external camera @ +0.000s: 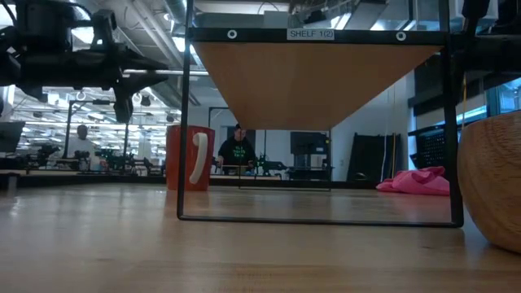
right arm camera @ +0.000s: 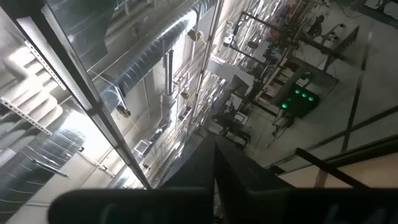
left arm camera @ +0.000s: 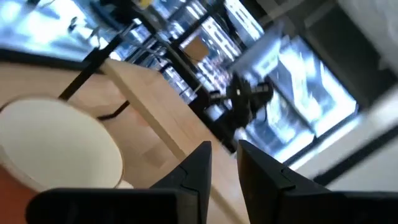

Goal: Stack small to large cups/mugs on shelf
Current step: Put the red mug on the shelf

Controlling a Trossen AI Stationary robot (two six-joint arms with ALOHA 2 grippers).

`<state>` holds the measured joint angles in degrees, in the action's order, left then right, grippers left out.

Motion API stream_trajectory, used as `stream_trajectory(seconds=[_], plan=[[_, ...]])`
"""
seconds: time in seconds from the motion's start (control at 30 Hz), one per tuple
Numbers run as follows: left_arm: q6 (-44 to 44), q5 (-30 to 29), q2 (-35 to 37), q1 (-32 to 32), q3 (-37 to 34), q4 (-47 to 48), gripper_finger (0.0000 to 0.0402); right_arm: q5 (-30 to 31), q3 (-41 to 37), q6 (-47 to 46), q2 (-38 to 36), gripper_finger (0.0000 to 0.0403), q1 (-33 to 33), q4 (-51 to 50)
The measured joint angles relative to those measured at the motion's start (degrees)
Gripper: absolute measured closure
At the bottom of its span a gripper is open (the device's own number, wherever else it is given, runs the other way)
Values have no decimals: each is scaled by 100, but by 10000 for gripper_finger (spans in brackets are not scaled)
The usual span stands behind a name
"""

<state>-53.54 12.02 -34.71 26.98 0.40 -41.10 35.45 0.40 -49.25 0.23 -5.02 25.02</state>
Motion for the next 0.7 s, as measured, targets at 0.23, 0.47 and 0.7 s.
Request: stream_trajectory(seconds=[0.23, 0.47, 0.7], plan=[[-220, -502, 0, 0, 0, -14, 330, -52, 0, -127, 0, 393, 0, -125], [-889, -519, -7, -36, 82, -71, 330, -130, 0, -127, 0, 393, 0, -170], [322, -512, -19, -193, 1636, 2272, 331, -270, 0, -300, 0, 393, 0, -386]])
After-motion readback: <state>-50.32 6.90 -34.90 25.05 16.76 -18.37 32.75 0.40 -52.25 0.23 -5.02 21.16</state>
